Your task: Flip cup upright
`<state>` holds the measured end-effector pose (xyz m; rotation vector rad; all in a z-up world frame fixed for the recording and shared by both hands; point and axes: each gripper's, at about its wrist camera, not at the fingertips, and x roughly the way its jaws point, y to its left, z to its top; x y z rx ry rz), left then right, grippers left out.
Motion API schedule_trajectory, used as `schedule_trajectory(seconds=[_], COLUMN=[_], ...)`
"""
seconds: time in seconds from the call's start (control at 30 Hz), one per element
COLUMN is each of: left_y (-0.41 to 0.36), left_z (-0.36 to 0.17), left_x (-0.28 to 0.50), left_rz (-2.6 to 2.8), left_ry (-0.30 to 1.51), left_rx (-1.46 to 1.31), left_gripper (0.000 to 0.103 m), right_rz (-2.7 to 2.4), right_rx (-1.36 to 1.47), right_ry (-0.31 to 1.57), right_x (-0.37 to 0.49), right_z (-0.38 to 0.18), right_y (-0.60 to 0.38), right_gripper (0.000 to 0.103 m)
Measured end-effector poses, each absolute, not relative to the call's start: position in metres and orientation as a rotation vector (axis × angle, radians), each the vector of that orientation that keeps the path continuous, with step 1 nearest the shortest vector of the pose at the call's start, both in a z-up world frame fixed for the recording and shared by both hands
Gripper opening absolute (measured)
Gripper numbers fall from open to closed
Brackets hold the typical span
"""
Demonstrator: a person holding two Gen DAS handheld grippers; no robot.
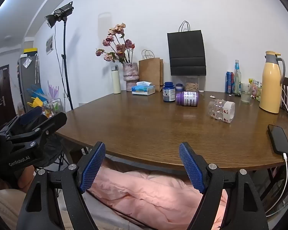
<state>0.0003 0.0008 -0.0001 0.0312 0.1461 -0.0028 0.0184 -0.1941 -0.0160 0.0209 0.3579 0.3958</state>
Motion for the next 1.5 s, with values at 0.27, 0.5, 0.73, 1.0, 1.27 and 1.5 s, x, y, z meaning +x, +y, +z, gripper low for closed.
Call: schedule_trajectory(seconds=[0.27, 0.5, 0.73, 1.0, 1.27, 1.5], left_y=[0.0000, 0.0005, 0.0027, 0.0040, 0.0057, 0.0079], left_z=[0.0000, 0.0001, 0.0025, 0.0026, 0.0022, 0.0065], left_x=[-0.0001, -0.0004, -0.0020, -0.0006, -0.0010, -0.0038], left_rz=[-0.004, -0.003, 0.002, 0.002, 0.004, 0.006], left_ry=[0.142, 0.141, 0.141, 0.138, 0.135, 0.135], left_rx=[0.039, 0.039, 0.040, 0.040, 0.041, 0.041], left_gripper=[0.103, 0.103, 0.103, 0.103, 0.103, 0.103], right_rz=[0.395, 0.395, 0.395, 0.393, 0.393, 0.393], right_rx=[0.025, 0.025, 0.024, 0.025, 0.025, 0.024], right_ry=[0.362, 0.361, 0.362, 0.361, 0.362, 0.361], right_x=[0.0189, 0.0191, 0.0192, 0.0204, 0.0206, 0.0209], right_z=[-0.0166, -0.0168, -0.0171, -0.0185, -0.0186, -0.0185], right_y=[-0.1935, -0.1933, -0.1926, -0.1926, -0.1921, -0.1949], right_gripper=[0.084, 0.084, 0.084, 0.084, 0.084, 0.084])
